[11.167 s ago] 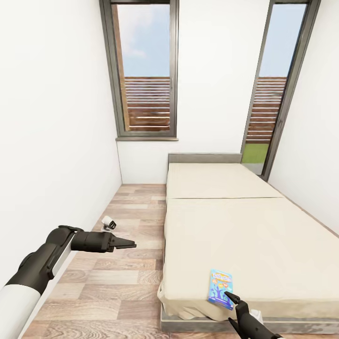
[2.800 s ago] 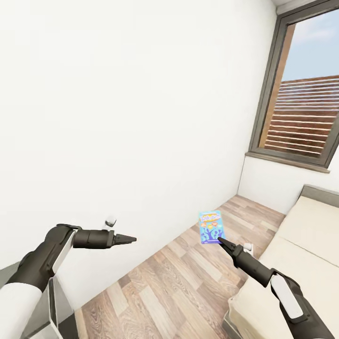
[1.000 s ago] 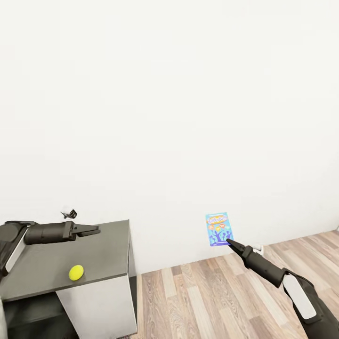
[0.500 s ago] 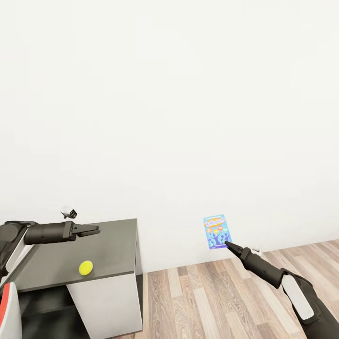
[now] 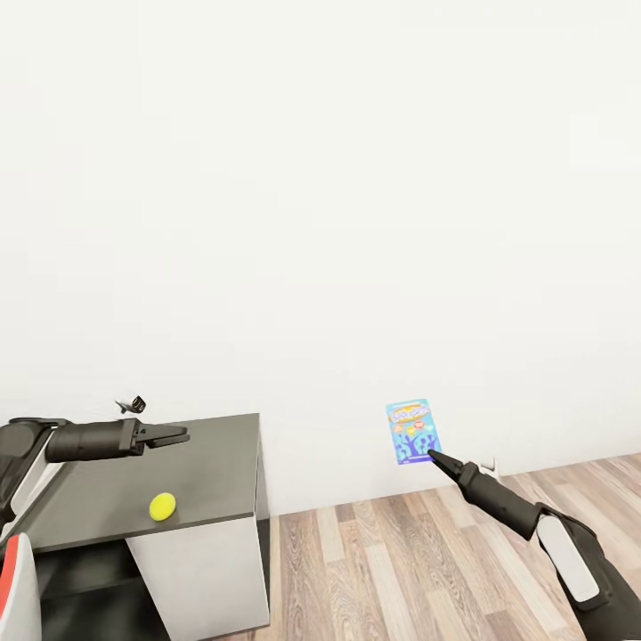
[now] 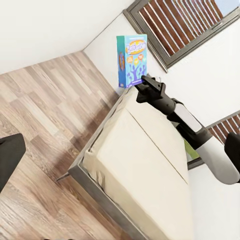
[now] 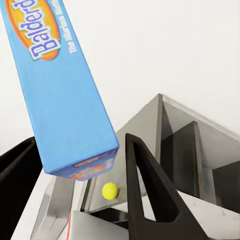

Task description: Put all the toys in the child's room - the three board games (two on the bed and one on the table), the two jigsaw puzzles on the table, and the tennis ball on the table - inside the toy box on the table in the child's room.

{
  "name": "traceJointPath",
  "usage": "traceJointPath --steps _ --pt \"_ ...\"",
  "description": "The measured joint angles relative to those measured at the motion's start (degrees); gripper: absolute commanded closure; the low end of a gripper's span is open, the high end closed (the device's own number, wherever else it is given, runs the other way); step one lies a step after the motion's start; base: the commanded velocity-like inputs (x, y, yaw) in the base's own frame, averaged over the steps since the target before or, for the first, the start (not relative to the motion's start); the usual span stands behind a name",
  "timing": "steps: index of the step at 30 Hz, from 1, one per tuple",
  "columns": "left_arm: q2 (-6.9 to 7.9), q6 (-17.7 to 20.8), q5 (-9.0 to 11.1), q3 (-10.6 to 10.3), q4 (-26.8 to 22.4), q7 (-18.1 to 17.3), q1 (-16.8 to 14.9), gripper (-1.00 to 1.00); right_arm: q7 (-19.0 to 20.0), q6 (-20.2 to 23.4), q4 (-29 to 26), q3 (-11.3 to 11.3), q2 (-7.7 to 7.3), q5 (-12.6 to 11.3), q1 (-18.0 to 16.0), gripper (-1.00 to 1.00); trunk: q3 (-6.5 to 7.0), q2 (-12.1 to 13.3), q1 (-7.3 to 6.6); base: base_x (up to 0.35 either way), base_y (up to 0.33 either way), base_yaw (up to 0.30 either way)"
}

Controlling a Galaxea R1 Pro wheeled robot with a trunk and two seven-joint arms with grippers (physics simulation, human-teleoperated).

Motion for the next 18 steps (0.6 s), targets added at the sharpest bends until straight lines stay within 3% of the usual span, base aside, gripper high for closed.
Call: traceJointPath --steps 18 --pt "-0.04 0.0 0.01 -0.04 -0.02 0.01 0.02 -1.0 0.11 -0.06 -0.07 0.62 0.6 0.24 0.02 1.0 0.0 0.0 0.0 0.0 0.0 0.264"
